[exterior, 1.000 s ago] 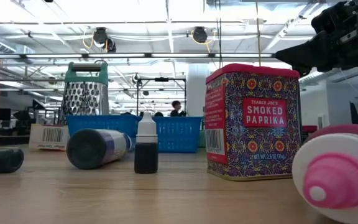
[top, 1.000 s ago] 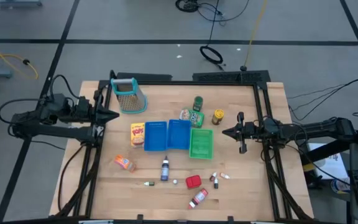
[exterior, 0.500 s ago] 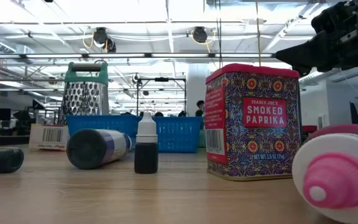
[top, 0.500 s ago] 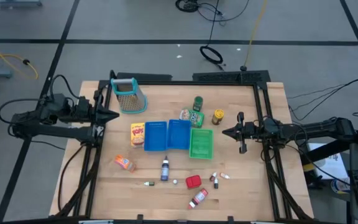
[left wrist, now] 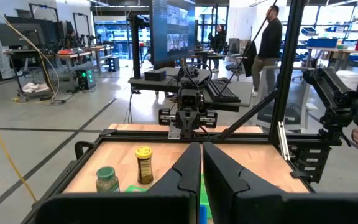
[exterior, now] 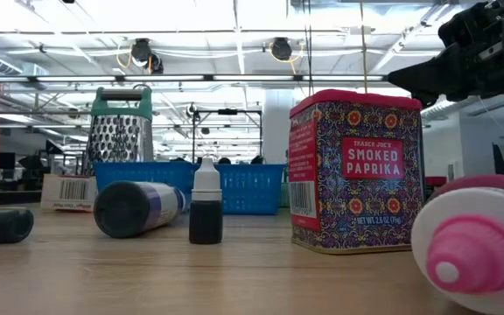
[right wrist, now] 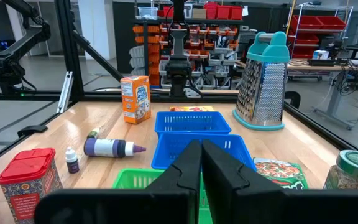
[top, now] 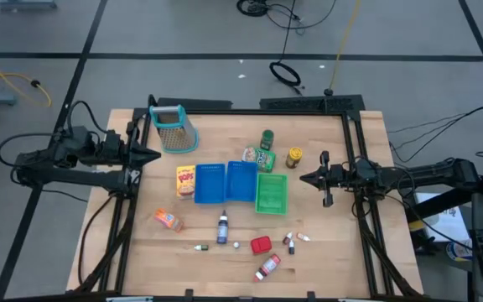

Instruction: Pick & Place Kitchen Items

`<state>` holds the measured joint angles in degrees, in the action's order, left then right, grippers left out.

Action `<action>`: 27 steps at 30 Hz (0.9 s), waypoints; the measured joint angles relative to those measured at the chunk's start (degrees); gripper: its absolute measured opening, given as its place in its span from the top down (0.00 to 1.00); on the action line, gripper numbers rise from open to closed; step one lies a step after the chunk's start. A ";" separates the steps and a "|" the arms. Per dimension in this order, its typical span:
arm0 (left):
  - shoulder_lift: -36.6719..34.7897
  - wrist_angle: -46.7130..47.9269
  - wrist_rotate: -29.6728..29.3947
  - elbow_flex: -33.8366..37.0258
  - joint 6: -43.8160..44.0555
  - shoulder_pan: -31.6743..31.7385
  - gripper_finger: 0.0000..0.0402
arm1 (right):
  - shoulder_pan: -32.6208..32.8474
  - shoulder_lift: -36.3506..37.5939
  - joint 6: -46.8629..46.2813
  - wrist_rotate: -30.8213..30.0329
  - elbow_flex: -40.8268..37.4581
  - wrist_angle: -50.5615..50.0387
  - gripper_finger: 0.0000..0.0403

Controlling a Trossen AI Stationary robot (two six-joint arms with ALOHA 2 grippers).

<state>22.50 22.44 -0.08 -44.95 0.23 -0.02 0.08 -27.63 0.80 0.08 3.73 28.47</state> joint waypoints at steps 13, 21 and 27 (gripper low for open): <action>0.00 -0.34 0.00 0.00 0.07 -0.01 0.95 | -0.01 0.01 -4.48 0.05 -0.02 2.24 0.98; 0.02 -0.47 -5.26 0.00 -1.21 0.00 0.95 | 0.01 0.01 -4.60 0.08 -0.02 6.21 0.98; 0.02 -0.46 -9.83 0.00 -1.64 0.01 0.95 | 0.01 0.01 -4.79 0.16 -0.02 9.07 0.98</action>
<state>22.52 21.98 -9.90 -44.95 -1.41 -0.01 0.10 -27.62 -3.99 0.24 3.70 37.53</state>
